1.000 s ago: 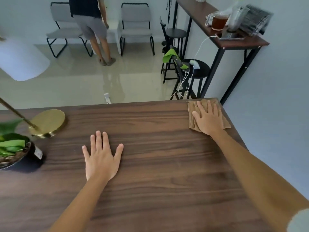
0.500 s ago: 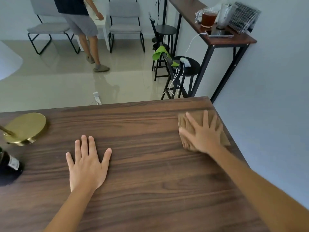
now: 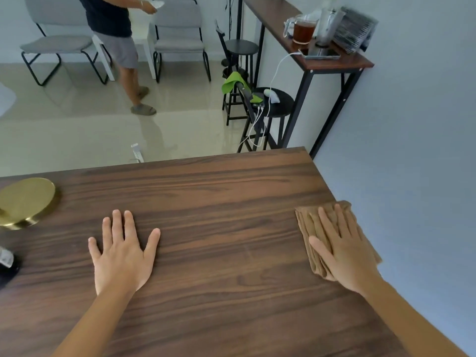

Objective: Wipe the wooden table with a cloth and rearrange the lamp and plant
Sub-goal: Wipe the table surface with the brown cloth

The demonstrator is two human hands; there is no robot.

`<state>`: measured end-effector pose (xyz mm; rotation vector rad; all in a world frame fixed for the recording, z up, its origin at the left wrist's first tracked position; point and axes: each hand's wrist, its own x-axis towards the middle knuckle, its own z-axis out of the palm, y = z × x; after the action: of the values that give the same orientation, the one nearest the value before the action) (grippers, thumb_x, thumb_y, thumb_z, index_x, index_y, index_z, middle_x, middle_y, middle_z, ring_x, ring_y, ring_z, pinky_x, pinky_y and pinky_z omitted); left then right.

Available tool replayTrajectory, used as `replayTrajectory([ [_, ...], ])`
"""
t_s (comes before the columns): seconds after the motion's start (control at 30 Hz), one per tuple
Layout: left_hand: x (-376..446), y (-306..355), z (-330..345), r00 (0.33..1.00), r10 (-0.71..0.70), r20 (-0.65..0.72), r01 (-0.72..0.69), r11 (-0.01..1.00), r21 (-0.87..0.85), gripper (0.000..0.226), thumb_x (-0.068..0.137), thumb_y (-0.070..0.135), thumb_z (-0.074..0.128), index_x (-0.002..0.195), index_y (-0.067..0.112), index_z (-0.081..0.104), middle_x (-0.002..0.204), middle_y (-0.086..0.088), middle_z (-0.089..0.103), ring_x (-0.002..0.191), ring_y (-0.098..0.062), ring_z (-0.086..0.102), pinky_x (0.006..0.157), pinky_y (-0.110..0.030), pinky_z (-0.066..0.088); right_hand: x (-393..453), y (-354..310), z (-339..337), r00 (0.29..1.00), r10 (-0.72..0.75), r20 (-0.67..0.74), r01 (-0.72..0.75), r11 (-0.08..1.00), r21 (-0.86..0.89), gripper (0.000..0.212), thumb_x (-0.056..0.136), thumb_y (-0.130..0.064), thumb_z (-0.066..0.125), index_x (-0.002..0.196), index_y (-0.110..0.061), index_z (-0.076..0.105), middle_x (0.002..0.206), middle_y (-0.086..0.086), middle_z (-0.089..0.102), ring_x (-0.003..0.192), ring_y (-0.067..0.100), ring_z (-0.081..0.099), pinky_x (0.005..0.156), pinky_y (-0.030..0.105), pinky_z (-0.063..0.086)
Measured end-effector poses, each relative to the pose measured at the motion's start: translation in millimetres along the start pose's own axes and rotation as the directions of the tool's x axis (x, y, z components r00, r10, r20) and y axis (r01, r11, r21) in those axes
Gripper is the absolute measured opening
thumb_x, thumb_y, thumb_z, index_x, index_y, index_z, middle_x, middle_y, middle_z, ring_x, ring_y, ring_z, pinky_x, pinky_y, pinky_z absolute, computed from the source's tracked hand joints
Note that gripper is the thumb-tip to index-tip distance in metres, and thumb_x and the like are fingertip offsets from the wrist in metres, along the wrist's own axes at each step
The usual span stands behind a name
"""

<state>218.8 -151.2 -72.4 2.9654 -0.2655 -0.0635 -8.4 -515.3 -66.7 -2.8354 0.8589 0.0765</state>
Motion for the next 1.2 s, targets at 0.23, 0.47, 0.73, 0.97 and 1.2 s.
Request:
replayTrajectory([
  [0.23, 1.7, 2.1, 0.5, 1.000, 0.007, -0.020, -0.007, 1.000, -0.004, 0.083, 0.088, 0.066, 0.012, 0.152, 0.014, 0.006, 0.162, -0.005, 0.003, 0.149, -0.023, -0.002, 0.118, -0.052, 0.007, -33.9, 4.1, -0.4, 1.000, -0.017, 0.012, 0.018, 0.996, -0.090, 0.085, 0.084, -0.078, -0.003, 0.155, -0.031, -0.005, 0.163, 0.008, -0.001, 0.151, 0.029, 0.000, 0.122, 0.047, 0.008],
  [0.47, 1.1, 4.0, 1.8, 1.000, -0.006, -0.029, 0.005, 1.000, -0.021, 0.082, 0.088, 0.065, 0.012, 0.152, 0.015, 0.003, 0.162, -0.003, -0.001, 0.149, -0.021, -0.006, 0.119, -0.050, 0.003, 203.8, -59.7, -17.2, 0.996, 0.087, -0.001, -0.087, 0.995, -0.052, 0.082, 0.087, -0.075, 0.005, 0.155, -0.031, 0.001, 0.164, 0.015, -0.002, 0.149, 0.039, -0.003, 0.120, 0.056, 0.001],
  [0.73, 1.4, 2.0, -0.7, 1.000, -0.013, 0.003, 0.013, 1.000, -0.021, 0.079, 0.090, 0.065, 0.012, 0.152, 0.018, -0.002, 0.162, -0.001, -0.008, 0.148, -0.019, -0.013, 0.119, -0.047, -0.003, 192.7, -243.0, 9.2, 0.971, -0.194, 0.138, 0.194, 0.981, 0.013, 0.061, 0.097, -0.061, 0.012, 0.153, -0.042, 0.001, 0.164, 0.011, -0.009, 0.149, 0.036, -0.013, 0.119, 0.055, -0.010],
  [0.97, -15.9, -26.2, -35.5, 0.996, 0.081, -0.044, -0.091, 0.803, -0.589, 0.057, 0.097, 0.038, 0.041, 0.149, 0.020, 0.026, 0.158, 0.008, 0.023, 0.145, 0.000, 0.003, 0.121, -0.033, -0.001, 19.3, -176.5, 23.8, 0.802, -0.590, 0.094, 0.593, 0.805, -0.004, 0.058, 0.095, -0.067, 0.008, 0.150, -0.051, 0.015, 0.163, 0.001, 0.013, 0.150, 0.032, 0.009, 0.118, 0.045, 0.003],
  [1.2, -92.0, -185.7, -44.3, 0.984, 0.109, -0.140, -0.135, 0.971, -0.198, 0.071, 0.093, 0.059, 0.016, 0.140, 0.016, 0.046, 0.149, 0.008, 0.040, 0.144, -0.002, 0.017, 0.118, -0.030, 0.009, 73.1, -128.1, 2.2, 0.995, -0.089, 0.039, 0.094, 0.983, -0.159, 0.068, 0.081, -0.080, -0.004, 0.143, -0.057, -0.018, 0.165, 0.005, -0.001, 0.148, 0.040, 0.007, 0.117, 0.059, 0.014],
])
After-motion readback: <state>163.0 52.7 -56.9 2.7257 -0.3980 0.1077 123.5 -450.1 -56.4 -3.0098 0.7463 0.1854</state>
